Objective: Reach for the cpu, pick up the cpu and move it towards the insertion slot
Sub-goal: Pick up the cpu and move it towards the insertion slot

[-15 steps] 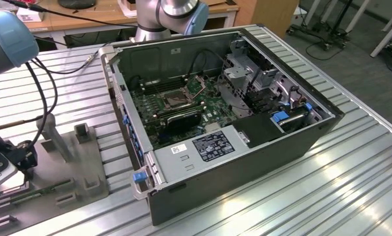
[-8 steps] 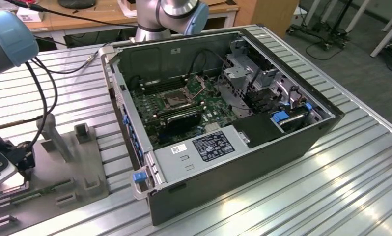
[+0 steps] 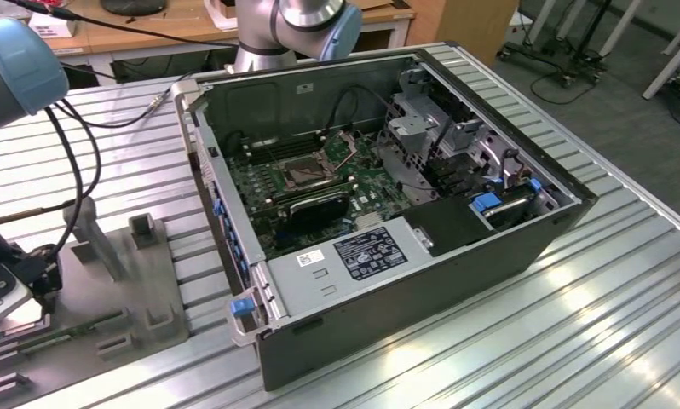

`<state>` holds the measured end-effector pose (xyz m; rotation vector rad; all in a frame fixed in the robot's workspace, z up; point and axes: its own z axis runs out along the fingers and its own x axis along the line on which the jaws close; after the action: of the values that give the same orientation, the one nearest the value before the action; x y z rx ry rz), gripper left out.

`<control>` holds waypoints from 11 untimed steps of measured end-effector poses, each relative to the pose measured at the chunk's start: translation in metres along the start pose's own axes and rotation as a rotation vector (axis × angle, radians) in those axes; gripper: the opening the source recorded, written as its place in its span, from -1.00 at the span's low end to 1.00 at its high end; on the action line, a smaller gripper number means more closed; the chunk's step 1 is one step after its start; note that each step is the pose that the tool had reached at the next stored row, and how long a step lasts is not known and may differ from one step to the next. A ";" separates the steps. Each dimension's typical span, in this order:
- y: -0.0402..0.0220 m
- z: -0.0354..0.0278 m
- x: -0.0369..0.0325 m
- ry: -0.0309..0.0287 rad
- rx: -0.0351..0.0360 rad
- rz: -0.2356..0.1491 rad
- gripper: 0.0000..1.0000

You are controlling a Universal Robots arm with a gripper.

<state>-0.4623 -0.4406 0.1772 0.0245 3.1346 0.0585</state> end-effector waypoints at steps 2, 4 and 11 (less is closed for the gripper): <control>0.0000 0.0000 0.0000 0.0000 0.0000 0.000 0.16; 0.0000 0.0000 -0.0001 -0.0001 0.0000 0.000 0.09; 0.0000 0.0000 -0.0001 -0.0001 -0.0001 0.000 0.09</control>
<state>-0.4622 -0.4406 0.1772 0.0246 3.1345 0.0586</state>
